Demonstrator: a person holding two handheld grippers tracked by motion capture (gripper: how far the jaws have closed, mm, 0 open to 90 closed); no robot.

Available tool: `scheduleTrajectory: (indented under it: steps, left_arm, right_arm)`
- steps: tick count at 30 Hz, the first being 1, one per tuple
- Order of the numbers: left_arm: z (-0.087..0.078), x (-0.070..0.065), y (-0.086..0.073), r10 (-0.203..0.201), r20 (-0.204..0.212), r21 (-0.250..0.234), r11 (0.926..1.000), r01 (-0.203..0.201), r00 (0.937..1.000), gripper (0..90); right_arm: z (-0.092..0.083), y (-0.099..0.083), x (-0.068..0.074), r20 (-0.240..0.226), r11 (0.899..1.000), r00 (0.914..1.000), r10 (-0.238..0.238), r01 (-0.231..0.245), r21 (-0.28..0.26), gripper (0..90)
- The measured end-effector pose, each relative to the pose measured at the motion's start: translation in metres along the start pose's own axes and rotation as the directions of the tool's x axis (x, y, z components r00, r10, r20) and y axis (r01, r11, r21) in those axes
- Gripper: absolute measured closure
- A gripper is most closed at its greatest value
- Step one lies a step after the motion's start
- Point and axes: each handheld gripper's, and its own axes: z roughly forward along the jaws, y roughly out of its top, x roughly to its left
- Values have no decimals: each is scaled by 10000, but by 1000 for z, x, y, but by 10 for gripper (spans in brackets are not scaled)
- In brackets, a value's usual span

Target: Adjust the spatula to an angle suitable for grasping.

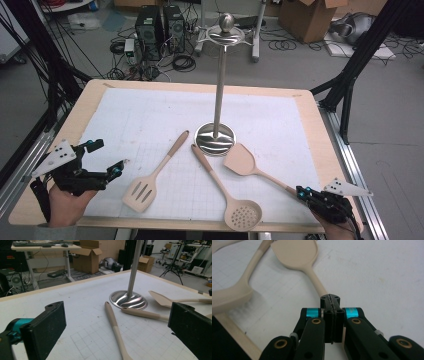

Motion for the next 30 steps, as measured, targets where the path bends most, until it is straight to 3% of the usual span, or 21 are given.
scheduleTrajectory:
  steps: [4, 19, 27, 30]
  left_arm:
    - [5, 0, 1, 11, 89, 7, 10000, -11, 10000, 20]
    - [18, -2, 4, -6, 414, -6, 10000, 6, 9991, 20]
    - [19, -4, 3, -67, 488, 8, 10000, 67, 9988, 20]
    - [18, -5, 2, -37, 423, 42, 10000, 35, 9991, 20]
  right_arm:
    - [-6, -12, 3, 70, 9990, 10000, -8, 5, 448, 900]
    - [-6, -34, -1, 506, 9924, 9987, -72, 10, 1228, 900]
    - [-3, -34, -4, 911, 9931, 9950, -417, 313, 1131, 900]
    - [-3, -34, -7, 838, 9928, 9955, -445, 348, 1144, 900]
